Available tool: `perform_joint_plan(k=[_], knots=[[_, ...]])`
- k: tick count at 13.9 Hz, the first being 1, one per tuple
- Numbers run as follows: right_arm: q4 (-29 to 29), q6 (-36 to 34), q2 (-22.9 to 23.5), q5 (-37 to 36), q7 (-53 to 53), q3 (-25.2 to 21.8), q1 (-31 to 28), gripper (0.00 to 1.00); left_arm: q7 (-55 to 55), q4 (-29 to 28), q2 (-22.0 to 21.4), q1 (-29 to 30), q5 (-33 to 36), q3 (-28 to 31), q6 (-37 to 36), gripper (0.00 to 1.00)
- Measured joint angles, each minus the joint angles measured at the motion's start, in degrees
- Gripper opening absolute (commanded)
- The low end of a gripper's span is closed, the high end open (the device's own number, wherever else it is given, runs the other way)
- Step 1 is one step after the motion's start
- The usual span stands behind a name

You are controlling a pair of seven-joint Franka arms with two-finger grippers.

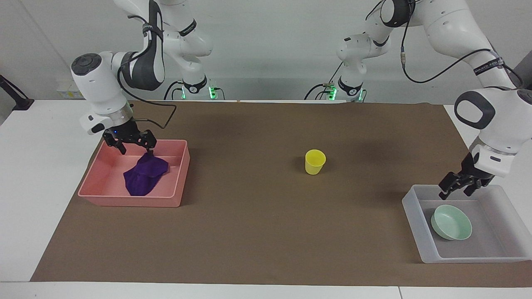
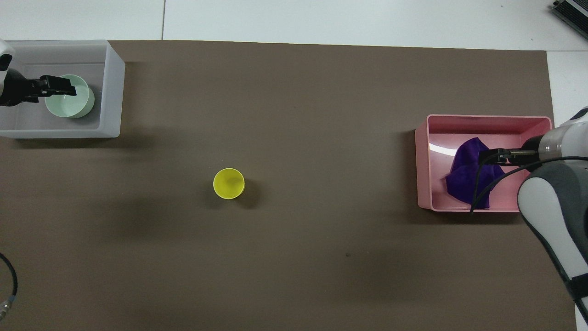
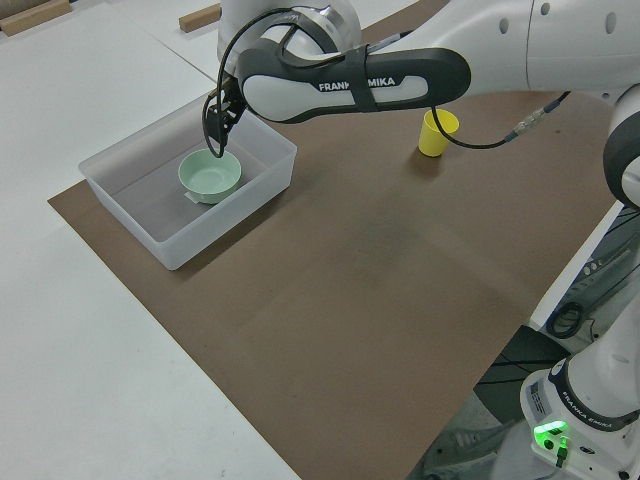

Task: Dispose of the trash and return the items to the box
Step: 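Release the cloth in the pink tray while the left gripper releases the bowl, then reach the left gripper to the yellow cup and grasp its rim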

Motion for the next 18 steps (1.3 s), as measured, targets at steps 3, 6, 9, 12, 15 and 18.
perform_joint_plan(k=[3,6,9,12,15,18], knots=[[4.22,-5.53,-0.84,-0.68,6.27,0.14,2.91,1.0,-1.18,-6.56,-6.01,-4.98,0.02,-0.09,-3.7,1.0],[10.24,-13.14,-0.94,-1.76,10.34,0.28,5.16,1.0,-6.38,-13.02,-9.79,-11.41,0.03,-0.22,-4.62,1.0],[17.16,-21.42,-1.16,-1.77,10.45,0.07,5.05,1.0,-10.14,-18.7,-11.66,-17.08,0.05,-0.29,-2.59,1.0],[23.52,-29.9,-1.78,-1.77,10.45,-0.4,4.38,1.0,-15.29,-26.82,-13.62,-23.17,0.06,-0.35,7.85,1.0],[25.92,-33.93,-2.78,-1.76,10.33,-1.47,4.25,1.0,-17.22,-31.17,-14.87,-26.76,0.06,-0.39,12.38,1.0],[25.65,-33.66,-2.68,-1.73,10.28,-1.73,5.14,1.0,-18.25,-32.78,-15.56,-29.22,0.06,-0.41,13.8,1.0]])
